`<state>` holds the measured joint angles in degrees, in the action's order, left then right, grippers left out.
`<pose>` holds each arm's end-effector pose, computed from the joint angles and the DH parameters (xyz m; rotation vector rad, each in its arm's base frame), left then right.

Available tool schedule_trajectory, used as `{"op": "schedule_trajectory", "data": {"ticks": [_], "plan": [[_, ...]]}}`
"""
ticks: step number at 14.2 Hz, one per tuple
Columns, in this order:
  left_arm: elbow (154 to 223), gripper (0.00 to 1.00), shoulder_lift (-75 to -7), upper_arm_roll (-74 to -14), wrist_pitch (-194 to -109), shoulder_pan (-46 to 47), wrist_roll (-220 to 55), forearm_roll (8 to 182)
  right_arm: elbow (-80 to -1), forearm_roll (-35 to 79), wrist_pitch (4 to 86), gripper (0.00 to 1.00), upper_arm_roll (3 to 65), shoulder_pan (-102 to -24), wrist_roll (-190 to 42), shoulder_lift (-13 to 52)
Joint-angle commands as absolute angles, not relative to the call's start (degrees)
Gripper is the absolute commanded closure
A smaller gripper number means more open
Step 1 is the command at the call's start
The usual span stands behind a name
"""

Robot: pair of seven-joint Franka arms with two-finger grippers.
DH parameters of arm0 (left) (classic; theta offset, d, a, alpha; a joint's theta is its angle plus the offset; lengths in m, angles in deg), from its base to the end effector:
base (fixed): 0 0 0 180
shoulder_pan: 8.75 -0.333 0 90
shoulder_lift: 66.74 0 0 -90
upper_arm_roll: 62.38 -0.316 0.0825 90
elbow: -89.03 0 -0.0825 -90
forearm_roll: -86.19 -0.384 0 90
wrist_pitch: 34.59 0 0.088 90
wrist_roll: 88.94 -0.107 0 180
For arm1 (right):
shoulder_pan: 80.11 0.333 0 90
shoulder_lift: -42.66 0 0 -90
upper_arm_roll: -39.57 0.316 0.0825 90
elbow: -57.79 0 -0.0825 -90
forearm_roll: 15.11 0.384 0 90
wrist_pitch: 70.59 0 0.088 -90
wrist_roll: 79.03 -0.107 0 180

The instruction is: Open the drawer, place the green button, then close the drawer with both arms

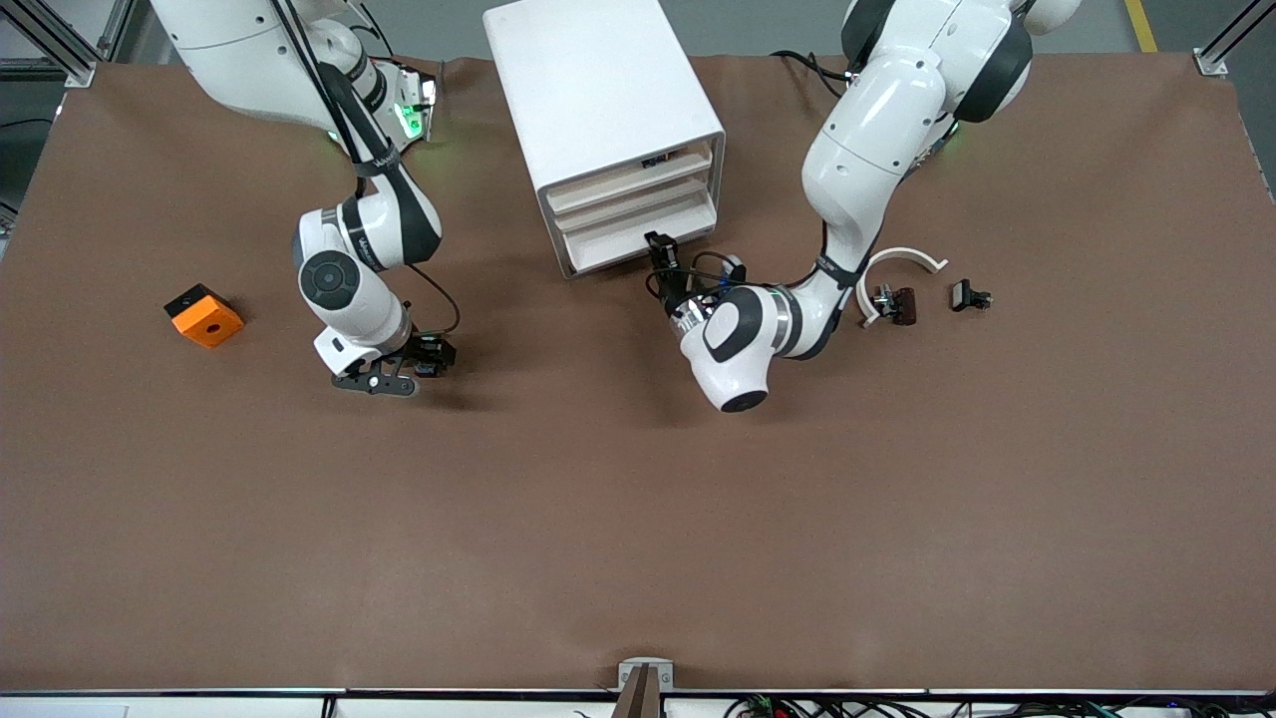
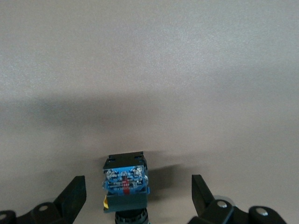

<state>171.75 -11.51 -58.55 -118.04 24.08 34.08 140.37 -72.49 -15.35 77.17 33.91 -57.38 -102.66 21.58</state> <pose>0.4511 -0.4457 0.1203 -1.2019 -1.7074 1.3619 0.5056 0.1536 0.1893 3.0799 -0.1625 -0.0681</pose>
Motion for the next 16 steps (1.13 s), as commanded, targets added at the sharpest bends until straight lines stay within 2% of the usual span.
{"op": "schedule_trajectory", "data": {"ticks": [1,4,5,8,10,11,12,13,14,16], "plan": [[169.3,1.0,-9.9,-59.7,-119.1,22.9,32.3,139.8,-71.8,-16.3,77.9,0.0,34.4,-57.7,-103.6,20.7],[168.0,0.98,-9.8,-60.7,-120.5,21.8,31.7,139.9,-71.8,-16.3,77.9,0.0,34.4,-57.7,-103.6,20.6],[167.6,0.96,-9.8,-60.7,-121.4,21.4,30.9,139.9,-71.8,-16.2,77.9,0.1,34.5,-57.7,-103.6,20.6],[165.7,0.93,-9.8,-60.8,-122.7,19.7,29.9,139.9,-71.8,-15.7,78.3,0.58,34.5,-57.7,-103.7,20.4],[164.6,0.83,-10.0,-60.8,-122.9,18.5,29.8,140.1,-71.8,-15.6,79.1,0.69,34.5,-57.5,-104.2,20.0],[164.3,0.59,-10.0,-60.8,-122.9,17.9,29.7,140.1,-71.8,-15.6,79.0,0.89,34.5,-57.4,-104.5,20.0],[164.2,0.07,-10.4,-60.8,-122.9,17.5,28.9,140.1,-71.8,-15.6,78.8,1.0,34.6,-57.4,-106.8,20.0],[164.0,0.0,-10.8,-60.8,-122.9,17.5,28.5,140.0,-71.3,-15.7,78.1,1.0,34.7,-56.6,-110.1,20.1],[163.7,0.0,-11.4,-60.8,-122.9,17.4,28.6,140.0,-70.0,-15.6,77.0,1.0,34.7,-55.3,-112.5,20.4],[162.7,0.0,-13.6,-61.4,-122.9,16.7,29.1,139.7,-63.9,-15.6,66.1,1.0,34.7,-54.1,-117.5,21.2]]}}
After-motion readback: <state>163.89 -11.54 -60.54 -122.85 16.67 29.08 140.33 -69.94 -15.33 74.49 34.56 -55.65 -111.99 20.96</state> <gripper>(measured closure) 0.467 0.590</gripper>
